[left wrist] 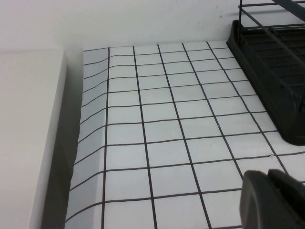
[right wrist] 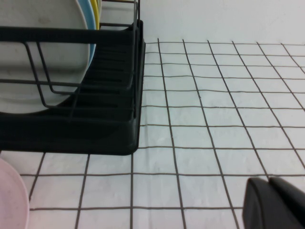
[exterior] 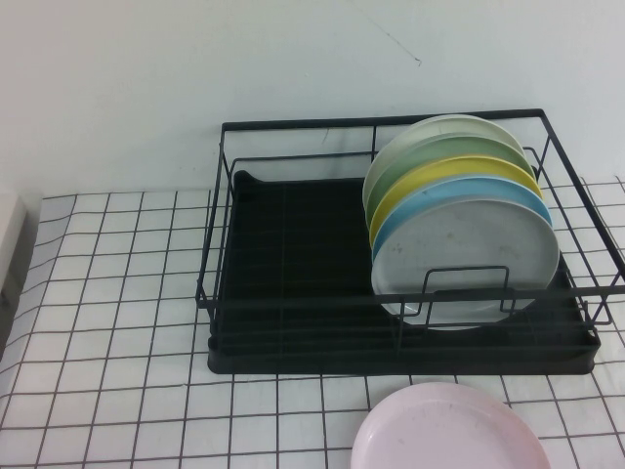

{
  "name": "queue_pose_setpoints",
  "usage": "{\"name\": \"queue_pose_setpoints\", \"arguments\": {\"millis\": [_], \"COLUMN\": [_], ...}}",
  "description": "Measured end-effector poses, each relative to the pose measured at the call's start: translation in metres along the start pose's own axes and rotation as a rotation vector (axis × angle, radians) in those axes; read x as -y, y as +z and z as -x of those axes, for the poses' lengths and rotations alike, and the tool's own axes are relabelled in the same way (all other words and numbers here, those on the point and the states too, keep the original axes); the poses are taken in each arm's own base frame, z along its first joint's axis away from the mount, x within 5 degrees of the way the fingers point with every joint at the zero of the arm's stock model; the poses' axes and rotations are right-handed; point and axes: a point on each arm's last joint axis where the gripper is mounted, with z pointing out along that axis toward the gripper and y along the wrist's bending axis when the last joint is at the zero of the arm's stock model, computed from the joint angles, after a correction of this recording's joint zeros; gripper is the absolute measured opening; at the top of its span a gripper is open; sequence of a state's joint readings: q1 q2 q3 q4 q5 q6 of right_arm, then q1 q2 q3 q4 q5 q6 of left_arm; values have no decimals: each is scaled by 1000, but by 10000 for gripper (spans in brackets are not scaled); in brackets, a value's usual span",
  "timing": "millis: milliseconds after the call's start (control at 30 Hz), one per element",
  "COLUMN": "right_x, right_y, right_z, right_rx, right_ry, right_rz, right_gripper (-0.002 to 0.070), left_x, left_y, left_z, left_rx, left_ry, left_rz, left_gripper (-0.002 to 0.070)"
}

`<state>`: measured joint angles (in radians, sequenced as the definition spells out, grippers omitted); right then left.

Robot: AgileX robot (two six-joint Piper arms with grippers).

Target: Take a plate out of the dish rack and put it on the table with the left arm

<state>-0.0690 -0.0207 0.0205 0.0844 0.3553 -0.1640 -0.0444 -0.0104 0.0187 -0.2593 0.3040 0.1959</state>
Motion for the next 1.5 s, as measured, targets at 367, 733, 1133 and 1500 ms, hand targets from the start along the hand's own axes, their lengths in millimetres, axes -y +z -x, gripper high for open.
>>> {"name": "queue_pose_setpoints", "arguments": {"millis": [367,733,1133,1500], "right_x": [0,0,0,0], "right_y": [0,0,0,0], "right_z": [0,0,0,0], "right_rx": [0,0,0,0], "right_ry": [0,0,0,0], "right_rz": [0,0,0,0], "right_gripper": [-1,-1,-1,-1], "left_x": [5,9,42,55], "left_y": [0,-2,-8,98], "left_z": [4,17,118,218], "left_rx": [50,150,-329,-476], "left_ry": [-267,-660,-239,11], "left_rz": [-62,-155,-371,-624], "left_gripper": [-3,-3,-3,-3]}}
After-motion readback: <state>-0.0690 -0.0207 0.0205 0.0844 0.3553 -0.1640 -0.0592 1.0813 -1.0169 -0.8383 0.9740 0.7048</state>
